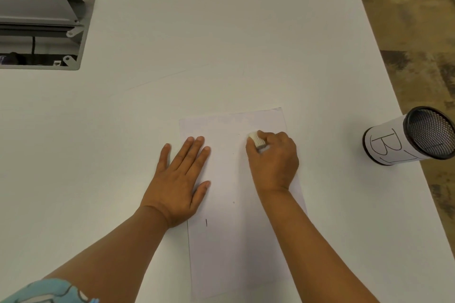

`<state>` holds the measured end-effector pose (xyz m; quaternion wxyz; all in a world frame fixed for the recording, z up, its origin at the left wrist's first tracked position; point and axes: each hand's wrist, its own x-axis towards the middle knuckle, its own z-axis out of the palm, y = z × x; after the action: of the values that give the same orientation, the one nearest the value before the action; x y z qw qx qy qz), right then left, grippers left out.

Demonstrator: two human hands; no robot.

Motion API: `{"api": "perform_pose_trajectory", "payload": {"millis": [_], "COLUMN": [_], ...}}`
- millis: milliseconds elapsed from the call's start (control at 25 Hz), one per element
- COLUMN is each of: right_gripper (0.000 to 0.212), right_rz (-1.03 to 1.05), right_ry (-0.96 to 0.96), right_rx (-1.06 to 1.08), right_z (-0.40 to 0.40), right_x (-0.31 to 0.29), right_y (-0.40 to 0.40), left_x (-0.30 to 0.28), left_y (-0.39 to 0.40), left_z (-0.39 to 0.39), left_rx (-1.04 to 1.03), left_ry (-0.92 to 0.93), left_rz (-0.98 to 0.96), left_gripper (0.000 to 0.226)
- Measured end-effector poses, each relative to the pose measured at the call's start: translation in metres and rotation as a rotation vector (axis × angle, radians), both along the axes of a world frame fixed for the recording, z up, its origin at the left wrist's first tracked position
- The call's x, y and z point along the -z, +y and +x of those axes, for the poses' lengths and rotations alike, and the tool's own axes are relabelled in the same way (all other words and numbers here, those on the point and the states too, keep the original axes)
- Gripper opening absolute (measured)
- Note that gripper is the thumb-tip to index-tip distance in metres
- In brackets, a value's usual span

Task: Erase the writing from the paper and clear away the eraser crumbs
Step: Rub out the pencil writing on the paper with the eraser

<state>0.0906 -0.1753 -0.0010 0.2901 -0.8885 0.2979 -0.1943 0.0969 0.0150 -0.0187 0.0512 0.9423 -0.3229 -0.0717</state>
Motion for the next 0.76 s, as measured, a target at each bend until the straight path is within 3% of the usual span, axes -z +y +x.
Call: {"api": "perform_pose_trajectory", "payload": {"millis": [160,320,480,680,760], "right_gripper": [0.018,0.019,0.017,0.013,0.014], "right_rz": [-0.034,0.050,0.011,0.070,0.041], "right_ry": [0.025,0.077,0.057,0.048,0.036], "right_rx": [-0.219,-0.016,-0.201,-0.001,-0.076], "right_z": [-0.008,0.002,-0.006,0.005,0.001], "right_x": [-0.002,-0.005,-0.006,-0.004,-0.004], "right_y": [0.021,-0.012,0.019,0.000,0.016], "left_x": [0.001,0.001,0.000,0.001,0.001], "left_y": [0.001,0.000,0.000,0.001,0.001], "left_z": [0.000,0.000,0.000,0.001,0.001], "left_rx": [0.000,0.009,0.008,0.024,0.020], "left_ry": [-0.012,-0.012,-0.002,-0.003,0.002], "left_rz": [0.005,0.003,-0.003,0.003,-0.007], "left_gripper": [0.063,0.063,0.063,0.062,0.063]}}
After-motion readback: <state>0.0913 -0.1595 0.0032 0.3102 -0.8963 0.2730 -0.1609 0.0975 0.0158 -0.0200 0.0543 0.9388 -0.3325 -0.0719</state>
